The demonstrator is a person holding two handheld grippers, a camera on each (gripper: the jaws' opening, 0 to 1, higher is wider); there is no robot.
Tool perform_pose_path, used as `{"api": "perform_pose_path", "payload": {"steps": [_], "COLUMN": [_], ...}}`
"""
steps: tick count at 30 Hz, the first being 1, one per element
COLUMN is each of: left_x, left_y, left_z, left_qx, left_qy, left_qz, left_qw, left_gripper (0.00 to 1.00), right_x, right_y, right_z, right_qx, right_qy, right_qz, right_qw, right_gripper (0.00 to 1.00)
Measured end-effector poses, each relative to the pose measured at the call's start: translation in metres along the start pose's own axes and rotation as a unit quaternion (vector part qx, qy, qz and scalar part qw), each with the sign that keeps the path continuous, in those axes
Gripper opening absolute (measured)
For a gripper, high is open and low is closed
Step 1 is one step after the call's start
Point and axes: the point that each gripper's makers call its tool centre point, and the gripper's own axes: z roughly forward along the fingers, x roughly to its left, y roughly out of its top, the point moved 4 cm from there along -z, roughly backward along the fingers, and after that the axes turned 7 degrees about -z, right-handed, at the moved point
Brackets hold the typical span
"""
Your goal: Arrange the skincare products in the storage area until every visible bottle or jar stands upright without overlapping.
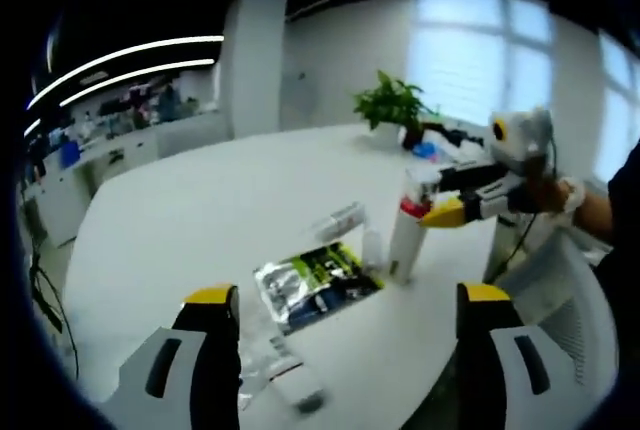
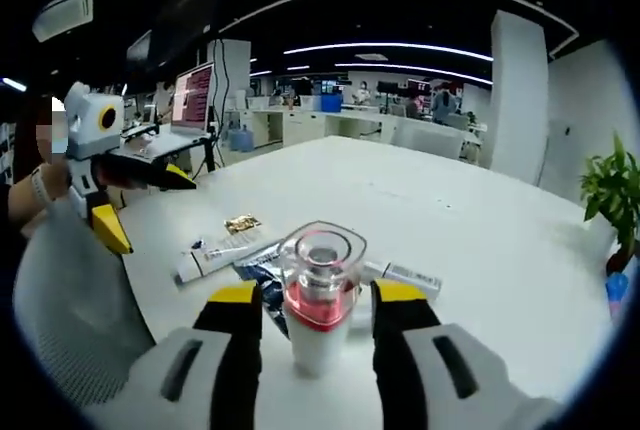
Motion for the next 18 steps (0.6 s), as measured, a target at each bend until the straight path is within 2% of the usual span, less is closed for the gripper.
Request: {"api": "perform_pose_path", "payload": {"steps": [3, 8, 12, 15, 18], "left_x": [0.011, 0.014, 0.016, 0.016, 0.016], "left_y": [-0.001, 0.001, -0.001, -0.003, -0.007], "left_z": [-0.015, -0.033, -0.038, -0.04, -0.04], "left_qx": [-0.009, -0.023, -0.019, -0.019, -0.013], "left_qy": [0.023, 0.041, 0.054, 0.056, 0.053], "left_qz": [-0.017, -0.023, -0.014, -0.015, -0.013], "left_qw": [0.9996, 0.9986, 0.9983, 0.9981, 0.9984], "left_gripper": [0.91, 0.95, 0.97, 0.97, 0.97], "right_x": [0.001, 0.002, 0.004, 0.0, -0.001], "right_y": [0.004, 0.007, 0.009, 0.007, 0.007], "right_z": [-0.001, 0.0, 0.002, 0.002, 0.002], "right_qx": [-0.006, -0.01, -0.008, -0.003, -0.006], "right_qy": [-0.002, -0.006, -0.005, -0.015, -0.005], "right_qz": [0.005, 0.003, -0.015, -0.034, -0.031], "right_qw": [1.0, 0.9999, 0.9998, 0.9993, 0.9995], "right_gripper": [0.41, 0.37, 0.37, 0.32, 0.32]}}
